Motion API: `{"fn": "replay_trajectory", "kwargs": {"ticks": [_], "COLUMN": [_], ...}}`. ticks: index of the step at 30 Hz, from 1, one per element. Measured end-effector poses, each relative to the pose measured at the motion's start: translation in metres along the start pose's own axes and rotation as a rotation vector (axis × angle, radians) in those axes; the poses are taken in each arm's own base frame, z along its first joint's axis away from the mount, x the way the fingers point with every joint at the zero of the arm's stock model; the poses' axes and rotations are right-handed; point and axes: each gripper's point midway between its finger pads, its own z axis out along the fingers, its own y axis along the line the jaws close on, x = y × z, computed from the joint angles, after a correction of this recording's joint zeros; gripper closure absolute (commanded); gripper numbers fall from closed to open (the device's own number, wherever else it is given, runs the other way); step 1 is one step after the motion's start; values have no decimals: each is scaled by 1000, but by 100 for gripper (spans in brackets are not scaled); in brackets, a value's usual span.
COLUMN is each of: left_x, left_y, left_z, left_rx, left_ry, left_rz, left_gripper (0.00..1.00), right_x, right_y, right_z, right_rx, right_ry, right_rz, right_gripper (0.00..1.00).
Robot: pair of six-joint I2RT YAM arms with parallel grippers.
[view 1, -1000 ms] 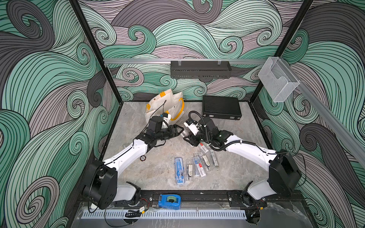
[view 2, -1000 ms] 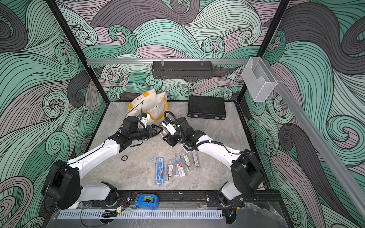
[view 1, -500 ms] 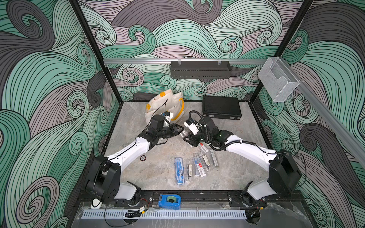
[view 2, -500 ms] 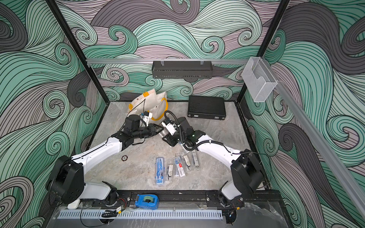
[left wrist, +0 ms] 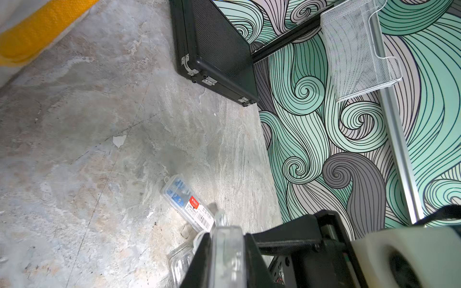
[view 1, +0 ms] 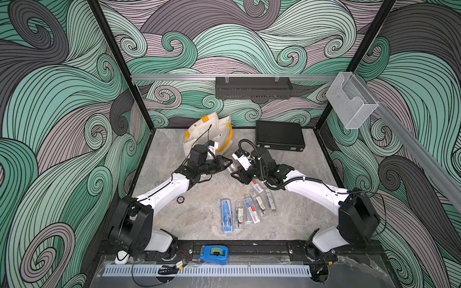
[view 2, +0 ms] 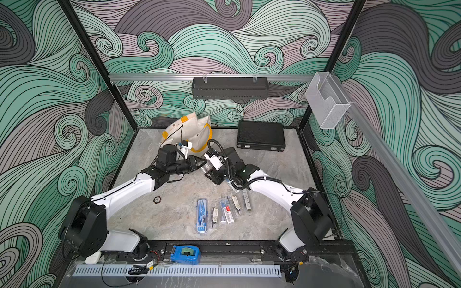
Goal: Put the compass set into the canvas bag
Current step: Pick up the compass set at the center of the board, then place the compass set in the canvas bag.
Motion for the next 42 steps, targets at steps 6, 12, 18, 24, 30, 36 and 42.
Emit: {"fn": "replay_trajectory", "kwargs": {"ticks": [6, 12, 18, 24, 30, 36, 42], "left_x": [1, 2, -10, -46, -101, -197, -266], "left_y": [1, 0, -13, -38, -47, -44, -25], "left_z": [1, 2, 1, -5, -26, -86, -134], "left_rx": [0, 1, 8, 9, -51, -119, -236], "left_ry": [3, 8, 3, -73, -205, -430, -594], "left_rz": [-4, -5, -1, 66, 129, 157, 204], "left_gripper": [84, 84, 84, 86, 86, 86, 85], "right_x": [1, 0, -14, -37, -37, 4, 35], "right_y": [0, -3, -25, -58, -83, -105, -114], "right_z": [1, 0, -37, -103, -131, -104, -79], "right_rx": [-2, 20, 120, 288, 423, 459, 457], "right_ry": [2, -1, -80, -230, -261, -141, -32], "right_rz": [5, -5, 20, 74, 122, 197, 242], "right_gripper": [26, 0, 0, 0, 0, 0, 0]}}
